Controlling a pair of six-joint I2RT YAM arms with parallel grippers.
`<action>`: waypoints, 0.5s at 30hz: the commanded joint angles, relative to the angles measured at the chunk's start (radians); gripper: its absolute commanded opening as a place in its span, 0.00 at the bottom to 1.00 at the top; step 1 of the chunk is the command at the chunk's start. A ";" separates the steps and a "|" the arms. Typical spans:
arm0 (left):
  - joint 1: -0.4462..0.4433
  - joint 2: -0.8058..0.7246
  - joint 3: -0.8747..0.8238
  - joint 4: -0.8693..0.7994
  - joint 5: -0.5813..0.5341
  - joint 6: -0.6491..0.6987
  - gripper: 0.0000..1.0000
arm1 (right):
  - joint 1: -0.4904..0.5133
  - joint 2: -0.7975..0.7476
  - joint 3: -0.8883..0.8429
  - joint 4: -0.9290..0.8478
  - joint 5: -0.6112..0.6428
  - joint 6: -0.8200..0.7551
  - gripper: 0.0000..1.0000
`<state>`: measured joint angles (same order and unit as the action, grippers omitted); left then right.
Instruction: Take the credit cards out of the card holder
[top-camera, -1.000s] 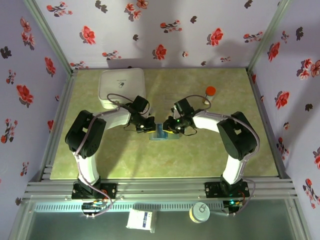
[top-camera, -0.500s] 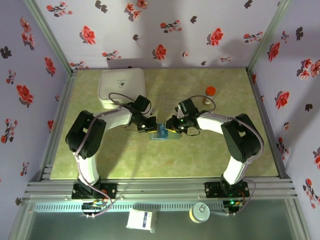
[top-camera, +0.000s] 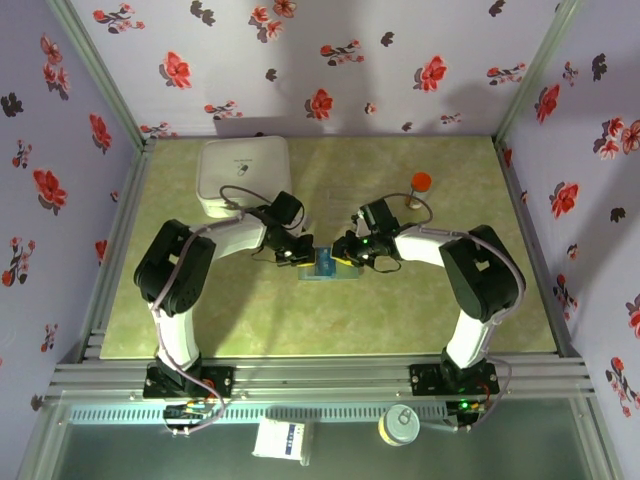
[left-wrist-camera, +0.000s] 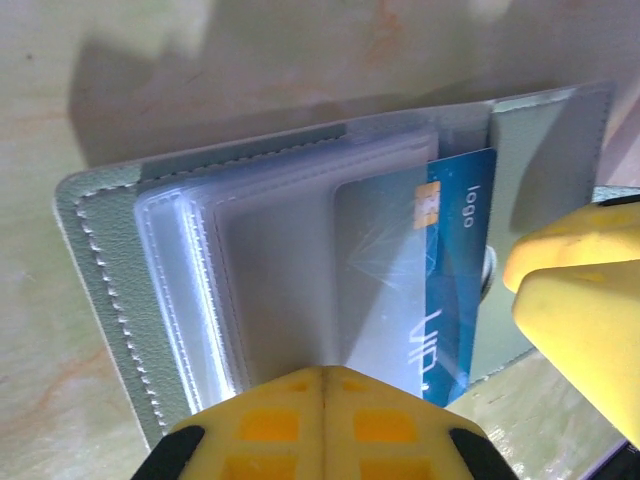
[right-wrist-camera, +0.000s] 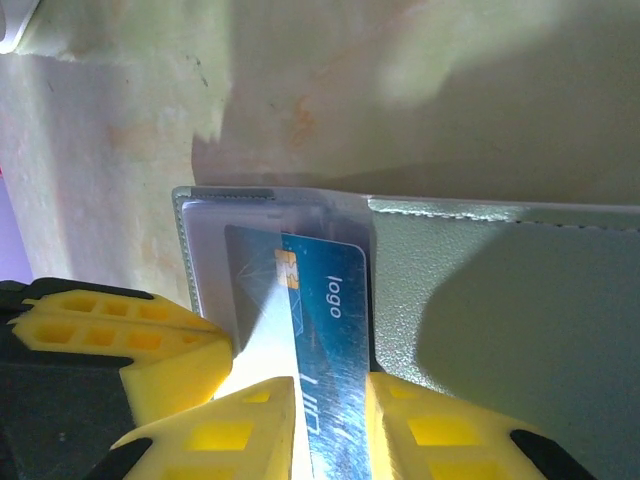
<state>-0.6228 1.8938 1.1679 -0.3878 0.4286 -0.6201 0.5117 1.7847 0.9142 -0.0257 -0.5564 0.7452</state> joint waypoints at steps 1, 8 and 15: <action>-0.005 0.026 0.016 -0.044 -0.026 0.028 0.00 | -0.009 0.025 -0.009 0.014 -0.016 0.011 0.26; -0.004 0.036 0.016 -0.051 -0.027 0.029 0.00 | -0.010 0.049 -0.004 0.010 -0.026 0.007 0.26; -0.005 0.038 0.020 -0.059 -0.027 0.033 0.00 | -0.010 0.059 -0.005 0.048 -0.078 0.018 0.25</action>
<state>-0.6228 1.8973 1.1721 -0.3935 0.4278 -0.6167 0.5072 1.8282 0.9142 -0.0029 -0.5911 0.7452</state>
